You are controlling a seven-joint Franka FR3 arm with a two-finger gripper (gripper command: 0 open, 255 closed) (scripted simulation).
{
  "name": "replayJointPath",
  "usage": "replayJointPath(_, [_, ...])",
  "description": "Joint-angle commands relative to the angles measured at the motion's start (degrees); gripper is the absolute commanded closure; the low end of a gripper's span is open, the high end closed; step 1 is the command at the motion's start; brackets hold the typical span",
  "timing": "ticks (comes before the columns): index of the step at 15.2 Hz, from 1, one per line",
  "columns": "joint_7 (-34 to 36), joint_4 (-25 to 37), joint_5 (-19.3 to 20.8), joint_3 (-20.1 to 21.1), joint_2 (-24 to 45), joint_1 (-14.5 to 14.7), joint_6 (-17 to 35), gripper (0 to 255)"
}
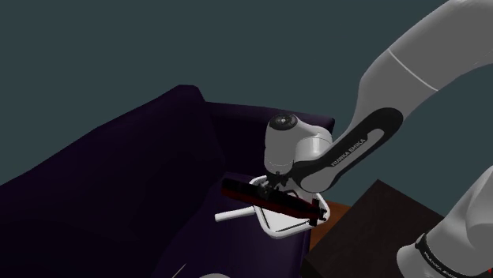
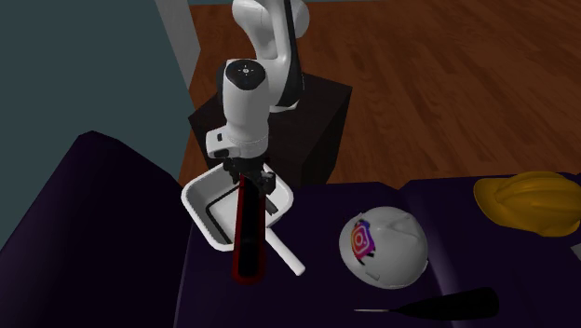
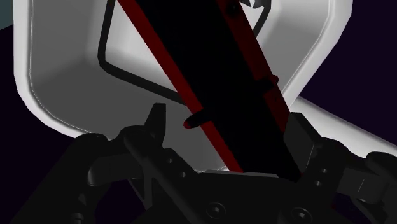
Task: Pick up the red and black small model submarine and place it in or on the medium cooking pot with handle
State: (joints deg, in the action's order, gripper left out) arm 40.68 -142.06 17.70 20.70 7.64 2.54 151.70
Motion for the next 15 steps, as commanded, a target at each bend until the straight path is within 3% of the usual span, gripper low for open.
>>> replayJointPath(1, [0.0, 0.0, 0.0, 0.0, 0.0, 0.0, 0.0, 0])
replayJointPath(4, [0.0, 0.0, 0.0, 0.0, 0.0, 0.0, 0.0, 0])
replayJointPath(8, [-5.5, 0.1, -7.7, 2.0, -7.7, -0.4, -6.7, 0])
replayJointPath(15, [-5.5, 0.1, -7.7, 1.9, -7.7, -0.2, -6.7, 0])
